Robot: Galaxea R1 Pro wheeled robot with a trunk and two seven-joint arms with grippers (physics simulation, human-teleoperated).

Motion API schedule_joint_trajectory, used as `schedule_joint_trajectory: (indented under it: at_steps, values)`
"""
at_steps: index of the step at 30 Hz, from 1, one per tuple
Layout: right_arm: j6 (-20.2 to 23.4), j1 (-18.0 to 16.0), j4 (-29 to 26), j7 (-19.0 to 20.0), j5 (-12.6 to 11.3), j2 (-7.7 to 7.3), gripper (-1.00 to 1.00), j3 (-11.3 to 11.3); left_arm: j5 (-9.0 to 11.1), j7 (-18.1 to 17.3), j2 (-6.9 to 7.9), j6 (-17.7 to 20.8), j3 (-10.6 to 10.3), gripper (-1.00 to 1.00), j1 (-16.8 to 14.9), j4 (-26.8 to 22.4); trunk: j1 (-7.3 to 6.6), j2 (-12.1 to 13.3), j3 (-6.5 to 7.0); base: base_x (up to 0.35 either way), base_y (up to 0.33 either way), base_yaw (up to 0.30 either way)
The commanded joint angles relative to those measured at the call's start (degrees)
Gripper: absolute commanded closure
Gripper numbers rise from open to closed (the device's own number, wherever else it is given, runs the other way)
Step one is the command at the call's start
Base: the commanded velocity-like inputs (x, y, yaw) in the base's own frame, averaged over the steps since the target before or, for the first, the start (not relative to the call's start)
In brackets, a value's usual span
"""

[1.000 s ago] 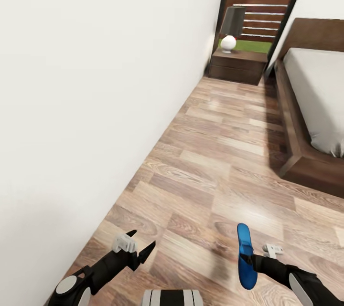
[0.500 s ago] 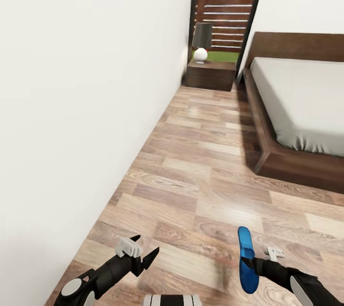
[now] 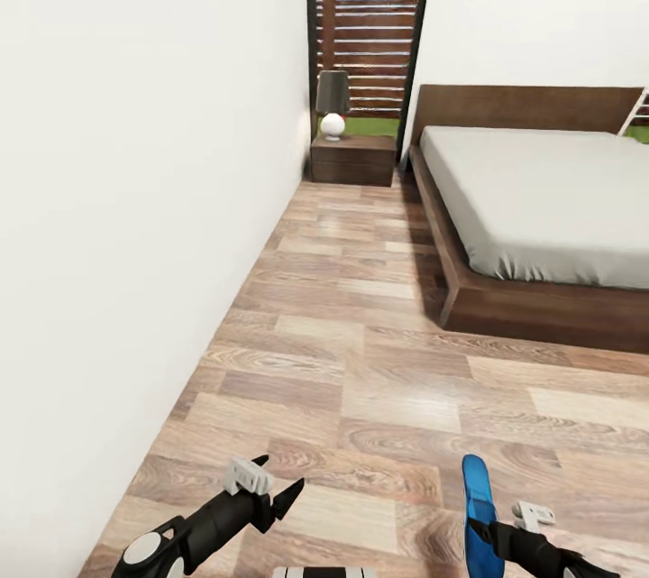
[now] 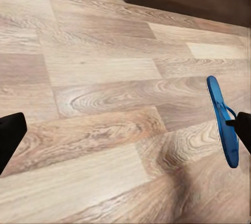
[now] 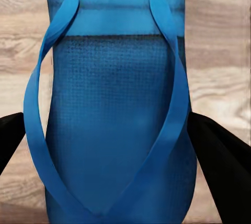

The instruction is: In the bedroom, move the book from the bed onto either nightstand, and place the two sandals side by side next to the bed.

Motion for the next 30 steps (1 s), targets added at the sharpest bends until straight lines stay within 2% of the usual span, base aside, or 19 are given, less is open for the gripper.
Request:
schedule_joint_trajectory:
  at_steps: [1,6,10,14,20,30]
  values:
    - [0.20,-0.03,0.08,0.28,-0.35,0.00,1.00,-0.11,0.51,-0.11,-0.02,0.54,0.04,-1.00,-0.01,0.31,-0.04,0.00,0.18,0.000,0.000,-0.284]
    - [-0.14,0.01,0.24,0.28,-0.35,0.00,1.00,-0.09,0.52,-0.10,0.32,0.40,0.55,-1.00,-0.01,3.67,-0.16,0.07,1.29,0.000,0.000,-0.284]
    - [-0.36,0.05,1.16,0.28,-0.35,0.00,1.00,-0.04,0.46,-0.10,0.84,-2.35,3.27,-1.00,-0.01,8.34,-0.27,0.12,2.18,0.000,0.000,-0.284]
    - [-0.40,0.05,5.13,0.28,-0.40,0.00,1.00,-0.02,0.39,-0.10,0.68,-2.68,3.44,-1.00,-0.01,9.20,-0.37,0.17,3.06,0.000,0.000,-0.284]
    - [-0.44,0.05,5.68,0.28,-0.41,0.00,1.00,-0.02,0.43,-0.10,0.91,-2.90,3.55,-1.00,-0.01,12.08,-0.53,0.25,4.39,0.000,0.000,-0.284]
    - [-0.48,0.05,5.75,0.28,-0.35,0.00,1.00,-0.02,0.46,-0.10,0.93,-3.89,4.24,-1.00,-0.01,12.35,-0.78,0.39,6.61,0.000,0.000,-0.284]
